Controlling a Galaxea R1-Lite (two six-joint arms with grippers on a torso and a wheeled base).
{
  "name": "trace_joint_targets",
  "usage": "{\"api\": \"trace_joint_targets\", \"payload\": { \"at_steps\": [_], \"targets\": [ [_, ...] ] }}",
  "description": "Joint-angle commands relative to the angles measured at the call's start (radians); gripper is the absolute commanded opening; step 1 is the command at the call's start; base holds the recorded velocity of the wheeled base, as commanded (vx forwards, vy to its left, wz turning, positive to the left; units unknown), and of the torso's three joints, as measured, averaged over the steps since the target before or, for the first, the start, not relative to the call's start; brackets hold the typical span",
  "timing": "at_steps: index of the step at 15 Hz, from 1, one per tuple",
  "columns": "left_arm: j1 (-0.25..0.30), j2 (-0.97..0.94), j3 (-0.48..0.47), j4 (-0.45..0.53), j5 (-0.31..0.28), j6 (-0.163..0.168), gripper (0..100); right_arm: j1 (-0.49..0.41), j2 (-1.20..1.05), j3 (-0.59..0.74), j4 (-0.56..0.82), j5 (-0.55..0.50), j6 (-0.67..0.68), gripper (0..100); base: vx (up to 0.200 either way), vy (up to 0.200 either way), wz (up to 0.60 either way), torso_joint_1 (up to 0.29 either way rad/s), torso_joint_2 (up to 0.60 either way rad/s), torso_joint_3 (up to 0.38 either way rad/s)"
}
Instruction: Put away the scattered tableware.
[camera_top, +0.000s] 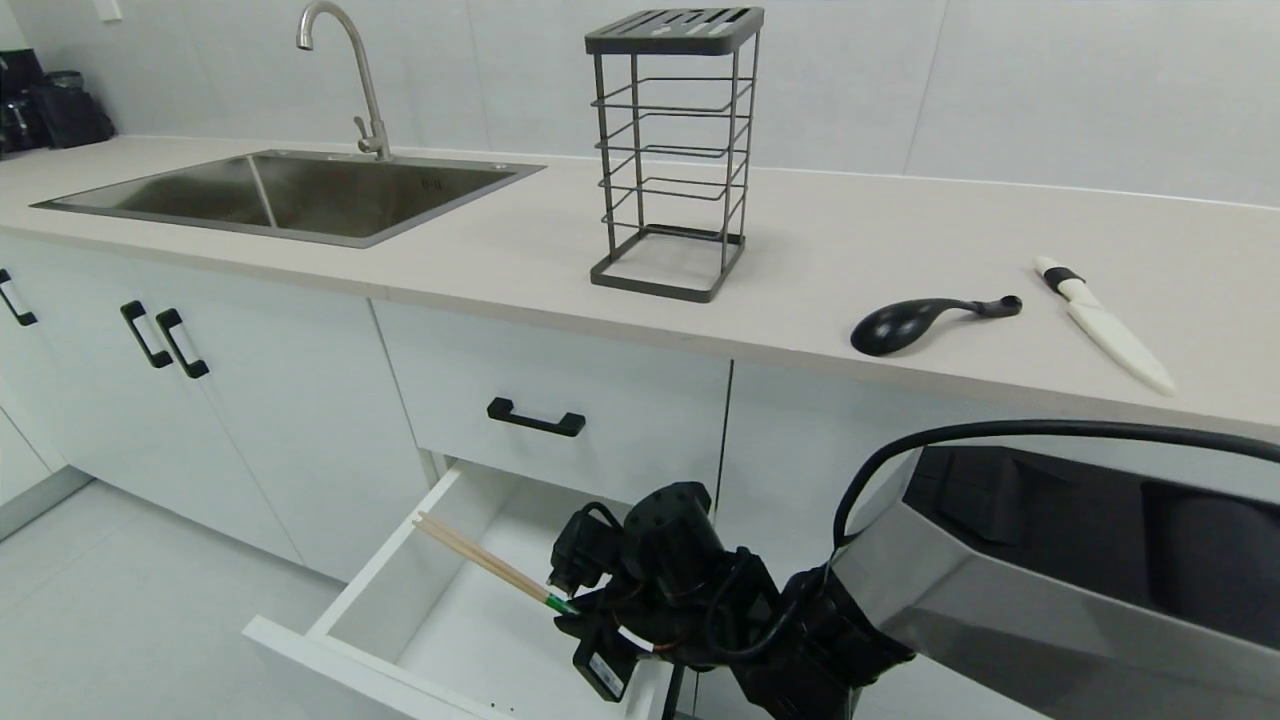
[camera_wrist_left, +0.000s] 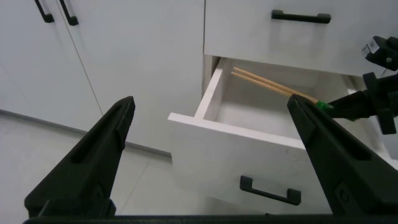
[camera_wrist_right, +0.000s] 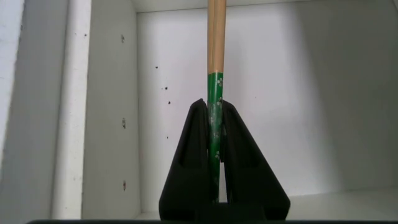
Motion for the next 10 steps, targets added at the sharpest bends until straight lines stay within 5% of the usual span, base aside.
{"api": "trace_joint_targets", "payload": {
  "at_steps": [1, 10],
  "targets": [
    [0.000, 0.001, 0.000, 0.000, 0.000, 0.000, 100, 0.001, 0.010, -0.026, 0.006, -0.008, -0.001, 0, 0.000, 0.000, 0.00, -0.207, 0.42, 0.203],
    [0.000, 0.001, 0.000, 0.000, 0.000, 0.000, 100, 0.001, -0.027, -0.170, 0.169, -0.020, -0.100, 0, 0.000, 0.000, 0.00, -0.032, 0.09, 0.033]
  ]
}}
